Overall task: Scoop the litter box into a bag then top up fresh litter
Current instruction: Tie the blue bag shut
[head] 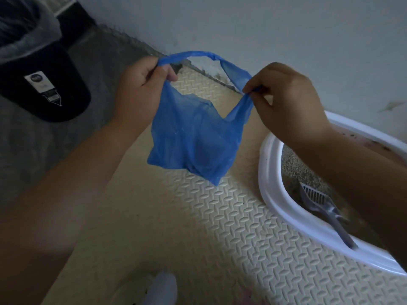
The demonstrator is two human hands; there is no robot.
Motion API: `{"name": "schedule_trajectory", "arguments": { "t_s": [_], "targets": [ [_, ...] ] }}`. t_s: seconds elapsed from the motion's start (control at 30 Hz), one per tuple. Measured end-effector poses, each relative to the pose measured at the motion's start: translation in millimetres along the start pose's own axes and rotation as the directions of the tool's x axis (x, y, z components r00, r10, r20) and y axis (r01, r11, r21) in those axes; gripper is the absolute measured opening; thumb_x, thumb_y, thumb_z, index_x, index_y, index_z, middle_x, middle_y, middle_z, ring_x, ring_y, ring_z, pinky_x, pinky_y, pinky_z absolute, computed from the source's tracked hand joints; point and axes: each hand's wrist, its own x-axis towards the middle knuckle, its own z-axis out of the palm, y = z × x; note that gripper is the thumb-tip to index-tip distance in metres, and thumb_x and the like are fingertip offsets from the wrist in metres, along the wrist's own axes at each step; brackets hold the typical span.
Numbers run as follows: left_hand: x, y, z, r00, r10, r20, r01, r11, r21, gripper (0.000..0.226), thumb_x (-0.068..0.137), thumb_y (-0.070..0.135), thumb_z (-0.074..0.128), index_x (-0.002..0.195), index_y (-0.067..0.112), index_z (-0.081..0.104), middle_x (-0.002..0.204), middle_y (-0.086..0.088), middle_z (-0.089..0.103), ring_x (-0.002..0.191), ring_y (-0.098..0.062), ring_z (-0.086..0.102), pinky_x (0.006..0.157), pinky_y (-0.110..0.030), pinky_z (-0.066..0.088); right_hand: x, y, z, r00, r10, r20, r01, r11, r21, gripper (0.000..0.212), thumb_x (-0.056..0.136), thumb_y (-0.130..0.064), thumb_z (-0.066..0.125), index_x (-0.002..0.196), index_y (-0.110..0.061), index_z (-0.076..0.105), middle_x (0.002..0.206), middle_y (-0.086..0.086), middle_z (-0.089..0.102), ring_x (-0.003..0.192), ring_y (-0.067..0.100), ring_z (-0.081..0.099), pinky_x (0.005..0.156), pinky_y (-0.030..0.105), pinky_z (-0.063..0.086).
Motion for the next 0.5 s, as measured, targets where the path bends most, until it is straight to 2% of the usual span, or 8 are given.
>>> {"name": "schedule_trajectory", "arguments": {
  "t_s": [0.13,0.23,0.3,0.4,0.5],
  "targets": [
    [-9.1,-4.8,-3.8,0.998,-0.057,0.032,0.057,0.998,0.001,0.024,0.097,0.015,0.046,0.088,0.005,0.065,0.078,0.008,0.064,0.073,0.003,0.056,0.072,-0.013,0.041,5.1,-8.6,8.8,1.0,0.031,-0.004,-0.03,0.998,0.061,0.022,0.081,-0.001,0.051,0.09,-0.009,0.069,0.086,-0.004,0.055,0.077,0.013,0.058,0.072,0.033,0.051],
    [-10.3,-6.3,-7.8,0.996,-0.087,0.033,0.088,0.995,-0.043,0.02,0.097,0.016,0.046,0.089,0.012,0.064,0.076,0.005,0.067,0.075,-0.004,0.061,0.077,-0.025,0.048,9.1,-13.3,11.3,0.999,0.028,-0.026,-0.025,0.997,0.077,0.022,0.082,0.001,0.05,0.09,-0.008,0.068,0.087,-0.001,0.058,0.079,0.013,0.059,0.074,0.028,0.051],
    [-9.6,-4.9,-10.8,0.997,-0.079,0.005,0.079,0.994,-0.077,0.02,0.096,0.014,0.046,0.09,0.012,0.064,0.076,0.003,0.067,0.076,-0.007,0.063,0.079,-0.029,0.05,13.0,-15.5,10.5,0.992,0.086,-0.088,-0.075,0.99,0.123,0.022,0.082,0.002,0.049,0.089,-0.006,0.068,0.089,0.003,0.061,0.082,0.015,0.061,0.076,0.032,0.052],
    [-9.4,-1.0,-13.0,0.998,-0.042,-0.041,0.039,0.996,-0.084,0.021,0.097,0.012,0.045,0.091,0.009,0.065,0.076,0.003,0.067,0.077,-0.008,0.063,0.079,-0.026,0.051,20.2,-18.9,8.6,0.963,0.195,-0.187,-0.158,0.968,0.196,0.023,0.08,0.003,0.048,0.087,-0.008,0.067,0.088,-0.002,0.059,0.082,0.009,0.059,0.078,0.028,0.052],
    [-7.9,0.3,-16.0,0.995,-0.044,-0.084,0.033,0.992,-0.123,0.021,0.097,0.011,0.045,0.091,0.008,0.065,0.077,0.005,0.067,0.077,-0.005,0.064,0.079,-0.023,0.049,27.0,-21.5,7.2,0.946,0.224,-0.233,-0.172,0.959,0.225,0.025,0.079,0.004,0.048,0.085,-0.013,0.065,0.087,-0.004,0.058,0.081,0.009,0.059,0.078,0.026,0.051]
  ]
}}
